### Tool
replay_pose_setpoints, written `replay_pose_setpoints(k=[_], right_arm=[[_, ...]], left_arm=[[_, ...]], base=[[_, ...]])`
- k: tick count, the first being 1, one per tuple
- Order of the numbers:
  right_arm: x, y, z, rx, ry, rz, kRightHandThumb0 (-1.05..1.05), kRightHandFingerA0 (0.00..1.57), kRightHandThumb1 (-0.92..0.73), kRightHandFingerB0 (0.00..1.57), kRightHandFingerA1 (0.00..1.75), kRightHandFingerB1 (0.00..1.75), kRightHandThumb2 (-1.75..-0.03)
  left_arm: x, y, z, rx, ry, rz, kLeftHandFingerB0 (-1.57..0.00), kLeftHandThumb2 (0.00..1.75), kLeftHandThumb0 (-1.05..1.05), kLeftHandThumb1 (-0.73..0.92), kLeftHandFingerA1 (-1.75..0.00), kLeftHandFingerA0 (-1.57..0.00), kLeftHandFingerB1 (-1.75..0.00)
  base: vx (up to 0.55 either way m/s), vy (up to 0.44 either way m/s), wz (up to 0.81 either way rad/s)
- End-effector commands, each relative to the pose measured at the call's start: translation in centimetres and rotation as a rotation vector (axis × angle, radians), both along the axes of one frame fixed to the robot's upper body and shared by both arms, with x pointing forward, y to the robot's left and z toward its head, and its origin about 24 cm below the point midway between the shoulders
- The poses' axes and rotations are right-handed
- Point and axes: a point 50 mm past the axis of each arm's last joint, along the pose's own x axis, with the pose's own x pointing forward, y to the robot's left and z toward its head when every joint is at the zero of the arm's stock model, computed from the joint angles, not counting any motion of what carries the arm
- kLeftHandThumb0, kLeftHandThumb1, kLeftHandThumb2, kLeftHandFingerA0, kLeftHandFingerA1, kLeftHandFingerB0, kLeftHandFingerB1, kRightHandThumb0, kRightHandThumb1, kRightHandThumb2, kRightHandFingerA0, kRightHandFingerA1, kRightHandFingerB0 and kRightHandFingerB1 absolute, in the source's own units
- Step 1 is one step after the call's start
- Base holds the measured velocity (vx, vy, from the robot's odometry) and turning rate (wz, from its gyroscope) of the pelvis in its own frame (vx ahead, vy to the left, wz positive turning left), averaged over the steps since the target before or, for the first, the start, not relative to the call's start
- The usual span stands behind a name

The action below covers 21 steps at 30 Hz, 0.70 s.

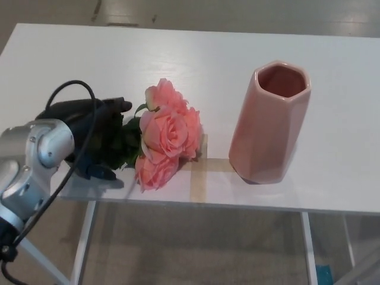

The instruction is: Use the left hand to pick up the rose and then lift and insert it into the pink vase.

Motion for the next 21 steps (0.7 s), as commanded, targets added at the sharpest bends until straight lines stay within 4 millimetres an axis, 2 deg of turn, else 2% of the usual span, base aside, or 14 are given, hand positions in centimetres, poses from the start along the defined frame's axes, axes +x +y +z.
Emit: replay_pose_setpoints(k=[1,11,12,13,17,18,19,20,21], right_arm=[[-0.3,0.2,-0.2,0.009,0.005,0.006,-0.3,0.68,-0.66,0.54,0.43,0.39,-0.59],[0.0,0.2,-0.1,0.037,-0.014,-0.021,-0.29,0.68,-0.66,0.53,0.44,0.39,-0.6],[0.0,0.2,0.0,0.035,-0.015,-0.021,-0.29,0.68,-0.66,0.53,0.44,0.39,-0.6],[0.1,0.2,0.0,0.036,-0.016,-0.021,-0.29,0.68,-0.66,0.53,0.44,0.39,-0.6],[0.1,0.2,0.0,0.036,-0.023,-0.02,-0.28,0.68,-0.66,0.53,0.44,0.39,-0.6],[0.2,0.2,0.0,0.038,-0.025,-0.021,-0.28,0.68,-0.66,0.53,0.44,0.39,-0.6],[0.2,0.2,0.1,0.037,-0.027,-0.02,-0.28,0.68,-0.66,0.54,0.44,0.39,-0.6],[0.3,0.2,0.1,0.037,-0.029,-0.019,-0.28,0.68,-0.66,0.53,0.44,0.39,-0.6],[0.4,0.3,0.1,0.037,-0.032,-0.019,-0.28,0.68,-0.66,0.53,0.44,0.39,-0.6]], left_arm=[[-0.3,-0.3,-1.2,0.045,-0.016,-0.009,0.0,0.76,-0.57,0.35,-0.11,0.0,-0.18],[0.2,-1.3,-2.4,0.029,-0.055,-0.022,0.0,0.75,-0.55,0.34,-0.15,0.0,-0.21],[0.2,-1.3,-2.5,0.027,-0.055,-0.022,0.0,0.55,-0.61,0.43,-0.21,0.0,-0.21],[0.3,-1.4,-2.7,0.025,-0.057,-0.022,0.0,0.75,-0.54,0.35,-0.2,0.0,-0.22],[0.3,-1.7,-3.3,0.025,-0.065,-0.029,-0.09,0.72,-0.6,0.4,-0.2,-0.09,-0.2],[0.3,-1.8,-3.6,0.03,-0.062,-0.031,-0.05,0.71,-0.61,0.39,-0.36,-0.07,-0.29],[0.3,-1.9,-3.9,0.038,-0.057,-0.032,0.0,0.84,-0.31,0.25,-0.47,0.0,-0.47],[0.3,-1.9,-4.0,0.041,-0.058,-0.032,-0.17,0.55,-0.56,0.47,-0.3,-0.23,-0.28],[0.4,-1.9,-4.1,0.044,-0.061,-0.032,-0.17,0.55,-0.56,0.47,-0.3,-0.23,-0.28]], base=[[0.0,0.0,0.0],[0.0,0.0,0.0],[0.0,0.0,0.0],[0.0,0.0,0.0],[0.0,0.0,0.0],[0.0,0.0,0.0],[0.0,0.0,0.0],[0.0,0.0,0.0],[0.0,0.0,0.0]])
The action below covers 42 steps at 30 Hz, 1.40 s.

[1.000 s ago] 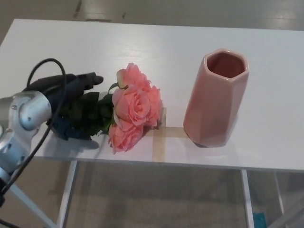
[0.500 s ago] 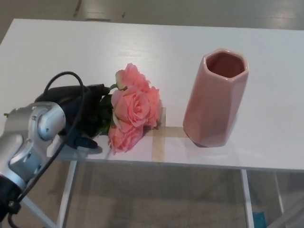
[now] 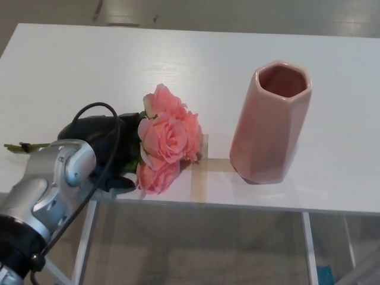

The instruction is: Use the left hand to pick up the rose and then lift and insert it into the pink vase.

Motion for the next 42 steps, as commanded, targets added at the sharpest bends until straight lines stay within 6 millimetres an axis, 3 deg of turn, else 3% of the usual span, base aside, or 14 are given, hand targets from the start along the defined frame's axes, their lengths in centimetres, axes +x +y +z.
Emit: replay_pose_setpoints(k=[1,6,7,8,9,10,11,13,15,16,19,28,40,42], right_arm=[[0.2,0.1,0.1,0.011,-0.018,-0.005,-0.29,0.68,-0.66,0.54,0.44,0.39,-0.59],[0.6,0.1,0.3,0.007,-0.019,0.007,-0.29,0.69,-0.66,0.54,0.44,0.39,-0.59],[0.6,0.1,0.3,0.007,-0.019,0.004,-0.29,0.69,-0.65,0.54,0.44,0.39,-0.59],[0.6,0.1,0.3,0.01,-0.017,0.001,-0.29,0.67,-0.65,0.54,0.43,0.39,-0.6],[0.6,0.1,0.3,0.014,-0.015,0.0,-0.29,0.67,-0.65,0.54,0.43,0.39,-0.6],[0.7,0.0,0.4,0.011,-0.015,0.002,-0.29,0.68,-0.65,0.55,0.43,0.39,-0.59],[0.7,0.0,0.4,0.011,-0.015,0.003,-0.29,0.68,-0.65,0.55,0.43,0.39,-0.59],[0.7,0.0,0.4,0.012,-0.018,0.004,-0.3,0.68,-0.65,0.55,0.43,0.39,-0.59],[0.7,0.0,0.3,0.011,-0.018,0.002,-0.29,0.68,-0.65,0.55,0.43,0.39,-0.59],[0.6,0.0,0.3,0.019,-0.022,-0.003,-0.29,0.68,-0.65,0.55,0.44,0.4,-0.59],[0.6,0.0,0.3,0.027,-0.022,-0.003,-0.29,0.68,-0.65,0.56,0.43,0.4,-0.59],[0.6,-0.1,0.3,0.014,-0.009,0.002,-0.29,0.67,-0.65,0.56,0.43,0.4,-0.59],[0.5,-0.2,0.3,0.017,-0.005,0.006,-0.29,0.67,-0.65,0.56,0.43,0.4,-0.6],[0.4,-0.2,0.3,0.022,-0.014,0.004,-0.29,0.67,-0.65,0.56,0.43,0.4,-0.6]], left_arm=[[0.1,-0.5,-1.0,0.047,-0.025,-0.029,-0.17,0.69,-0.6,0.41,-0.38,-0.23,-0.36],[0.3,-0.7,-1.6,0.06,-0.023,-0.047,-0.36,0.56,-0.48,0.52,-0.37,-0.51,-0.32],[0.3,-0.8,-1.7,0.055,-0.022,-0.05,-0.34,0.77,-0.51,0.49,-0.52,-0.57,-0.43],[0.3,-0.9,-1.9,0.041,-0.022,-0.049,-0.4,0.84,-0.4,0.53,-0.8,-0.82,-0.49],[0.2,-1.0,-2.1,0.025,-0.024,-0.045,-0.4,0.84,-0.4,0.53,-0.8,-0.82,-0.49],[0.3,-1.1,-2.1,0.021,-0.023,-0.044,-0.49,0.61,-0.28,0.69,-1.0,-0.81,-0.36],[0.2,-1.2,-2.2,0.02,-0.02,-0.043,-0.51,0.62,-0.2,0.69,-1.37,-0.68,-0.37],[0.1,-1.4,-2.4,0.013,-0.008,-0.042,-0.57,0.6,-0.15,0.71,-1.52,-0.61,-0.38],[-0.1,-1.5,-2.5,0.008,-0.004,-0.046,-0.6,0.59,-0.14,0.68,-1.52,-0.62,-0.39],[-0.2,-1.6,-2.6,0.014,-0.015,-0.057,-0.67,0.71,-0.27,0.61,-1.34,-0.72,-0.51],[-0.3,-1.6,-2.5,0.008,-0.05,-0.066,-0.81,0.61,-0.19,0.67,-1.46,-0.65,-0.5],[-0.4,-1.1,-1.4,-0.036,-0.137,-0.057,-0.83,0.6,-0.2,0.66,-1.5,-0.64,-0.51],[0.9,0.5,5.5,-0.21,-0.429,-0.039,-0.87,0.61,-0.16,0.68,-1.51,-0.7,-0.6],[1.3,0.6,8.1,-0.323,-0.503,-0.027,-0.84,0.62,-0.16,0.7,-1.52,-0.73,-0.77]], base=[[0.0,0.0,0.0],[0.0,0.0,0.0],[0.0,0.0,0.0],[0.0,0.0,0.0],[0.0,0.0,0.0],[0.0,0.0,0.0],[0.0,0.0,0.0],[0.0,0.0,0.0],[0.0,0.0,0.0],[0.0,0.0,0.0],[0.0,0.0,0.0],[0.0,0.0,0.0],[0.0,0.0,0.0],[0.0,0.0,0.0]])
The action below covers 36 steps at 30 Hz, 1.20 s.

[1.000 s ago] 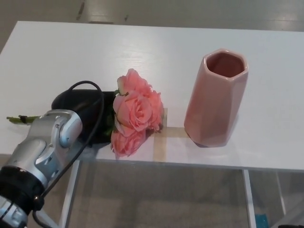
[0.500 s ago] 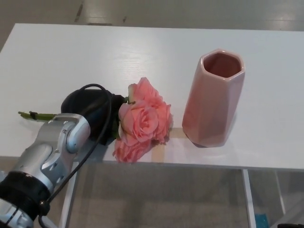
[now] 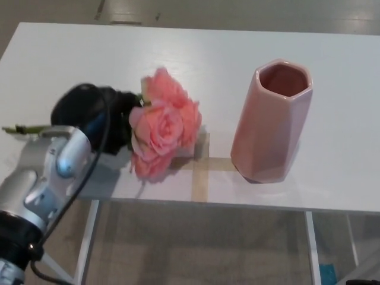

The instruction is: Use the left hand to pick up the rose and then lift and insert it into the pink vase.

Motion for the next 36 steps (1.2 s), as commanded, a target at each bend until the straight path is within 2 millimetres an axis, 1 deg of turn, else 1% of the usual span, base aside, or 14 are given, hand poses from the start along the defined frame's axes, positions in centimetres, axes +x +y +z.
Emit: replay_pose_setpoints(k=[1,2,3,4,8,11,13,16,19,23,24,26,35,36], right_arm=[[-0.5,-0.3,-0.2,0.009,0.01,-0.013,-0.29,0.67,-0.65,0.56,0.43,0.4,-0.6],[-0.5,-0.3,-0.2,0.009,0.01,-0.014,-0.29,0.67,-0.65,0.56,0.43,0.4,-0.6],[-0.5,-0.4,-0.2,0.008,0.012,-0.015,-0.29,0.67,-0.65,0.56,0.43,0.4,-0.59],[-0.5,-0.4,-0.1,0.007,0.013,-0.016,-0.29,0.67,-0.65,0.55,0.43,0.4,-0.59],[-0.6,-0.4,-0.2,0.009,0.014,-0.012,-0.29,0.67,-0.65,0.55,0.43,0.4,-0.59],[-0.7,-0.5,-0.2,0.004,0.013,-0.004,-0.29,0.67,-0.65,0.55,0.43,0.4,-0.59],[-0.5,-0.4,-0.1,0.008,0.009,-0.007,-0.29,0.67,-0.65,0.56,0.43,0.4,-0.59],[-0.3,-0.4,0.0,0.004,0.01,-0.004,-0.29,0.67,-0.65,0.56,0.43,0.4,-0.59],[-0.2,-0.4,0.0,0.011,0.009,-0.009,-0.29,0.66,-0.65,0.55,0.43,0.4,-0.59],[-0.3,-0.4,0.0,0.01,0.011,-0.009,-0.29,0.66,-0.65,0.55,0.43,0.4,-0.59],[-0.3,-0.4,0.0,0.012,0.013,-0.011,-0.3,0.66,-0.65,0.57,0.43,0.4,-0.59],[-0.2,-0.4,0.0,0.015,0.016,-0.012,-0.3,0.66,-0.65,0.57,0.43,0.4,-0.59],[-0.2,-0.5,0.0,0.019,0.012,-0.003,-0.3,0.66,-0.65,0.57,0.43,0.4,-0.59],[-0.2,-0.5,0.1,0.019,0.014,-0.003,-0.3,0.65,-0.65,0.56,0.43,0.4,-0.59]], left_arm=[[0.5,-0.1,4.8,-0.193,-0.174,-0.034,-0.83,0.62,-0.16,0.7,-1.52,-0.75,-0.81],[0.5,-0.1,5.5,-0.221,-0.19,-0.031,-0.83,0.62,-0.16,0.7,-1.52,-0.75,-0.81],[0.7,-0.3,6.8,-0.274,-0.212,-0.031,-0.77,0.63,-0.15,0.73,-1.53,-0.75,-0.96],[0.8,-0.5,7.6,-0.313,-0.224,-0.032,-0.75,0.64,-0.16,0.74,-1.53,-0.75,-1.0],[0.7,-0.6,9.2,-0.422,-0.228,-0.04,-0.73,0.63,-0.16,0.79,-1.5,-0.77,-1.04],[0.8,-1.4,11.5,-0.576,-0.222,-0.071,-0.75,0.65,-0.15,0.82,-1.46,-0.8,-0.99],[0.8,-1.8,12.9,-0.668,-0.209,-0.109,-0.72,0.65,-0.15,0.83,-1.45,-0.81,-1.04],[0.8,-2.5,15.0,-0.805,-0.167,-0.18,-0.71,0.66,-0.16,0.85,-1.35,-0.91,-1.09],[0.5,-3.7,17.1,-0.92,-0.11,-0.243,-0.75,0.68,-0.17,0.84,-1.28,-0.99,-1.0],[0.3,-3.9,17.4,-0.95,-0.088,-0.256,-0.76,0.68,-0.18,0.83,-1.25,-1.02,-0.96],[0.1,-4.5,18.1,-1.008,-0.057,-0.279,-0.82,0.67,-0.19,0.83,-1.26,-1.03,-0.85],[-0.4,-5.7,19.2,-1.097,0.003,-0.328,-0.82,0.65,-0.19,0.83,-1.26,-1.02,-0.84],[-1.5,-7.3,21.1,-1.21,0.071,-0.414,-0.85,0.65,-0.19,0.84,-1.24,-1.03,-0.76],[-1.8,-7.9,21.5,-1.255,0.102,-0.436,-0.84,0.65,-0.18,0.84,-1.29,-1.03,-0.79]], base=[[0.0,0.0,0.0],[0.0,0.0,0.0],[0.0,0.0,0.0],[0.0,0.0,0.0],[0.0,0.0,0.0],[0.0,0.0,0.0],[0.0,0.0,0.0],[0.0,0.0,0.0],[0.0,0.0,0.0],[0.0,0.0,0.0],[0.0,0.0,0.0],[0.0,0.0,0.0],[0.0,0.0,0.0],[0.0,0.0,0.0]])
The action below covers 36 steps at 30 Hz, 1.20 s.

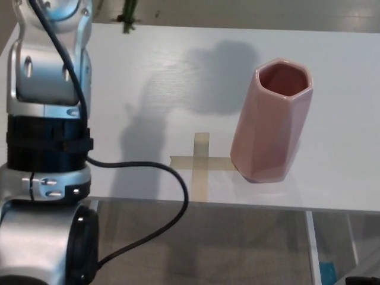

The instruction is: Use the left hand to pick up the rose and then lift and insert it into the pink vase.

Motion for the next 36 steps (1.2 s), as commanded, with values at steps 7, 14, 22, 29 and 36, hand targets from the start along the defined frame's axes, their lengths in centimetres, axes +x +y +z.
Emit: replay_pose_setpoints(k=[7,14,22,29,36], right_arm=[[-0.6,-0.5,-0.2,0.017,0.025,-0.009,-0.3,0.65,-0.65,0.56,0.43,0.4,-0.59],[-0.7,-0.5,-0.2,0.016,0.03,-0.008,-0.3,0.65,-0.65,0.56,0.43,0.4,-0.59],[-0.9,-0.5,-0.3,0.023,0.028,-0.023,-0.3,0.66,-0.65,0.56,0.43,0.4,-0.59],[-0.6,-0.5,-0.2,0.021,0.021,-0.015,-0.3,0.66,-0.65,0.56,0.43,0.4,-0.59],[-0.5,-0.5,-0.1,0.023,0.027,-0.012,-0.3,0.65,-0.65,0.56,0.43,0.4,-0.59]], left_arm=[[-2.6,-4.3,3.4,-0.288,0.22,-0.376,-0.82,0.65,-0.18,0.83,-1.36,-1.04,-0.85],[-3.3,-5.4,4.5,-0.316,0.243,-0.423,-0.83,0.65,-0.18,0.83,-1.36,-1.04,-0.85],[-4.7,-7.1,5.8,-0.329,0.24,-0.505,-0.87,0.64,-0.18,0.83,-1.36,-1.09,-0.81],[-5.7,-8.3,6.6,-0.317,0.222,-0.551,-0.86,0.64,-0.18,0.83,-1.35,-1.06,-0.82],[-6.1,-9.2,6.6,-0.31,0.237,-0.591,-0.84,0.64,-0.18,0.83,-1.34,-1.04,-0.81]], base=[[0.0,0.0,0.0],[0.0,0.0,0.0],[0.0,0.0,0.0],[0.0,0.0,0.0],[0.0,0.0,0.0]])
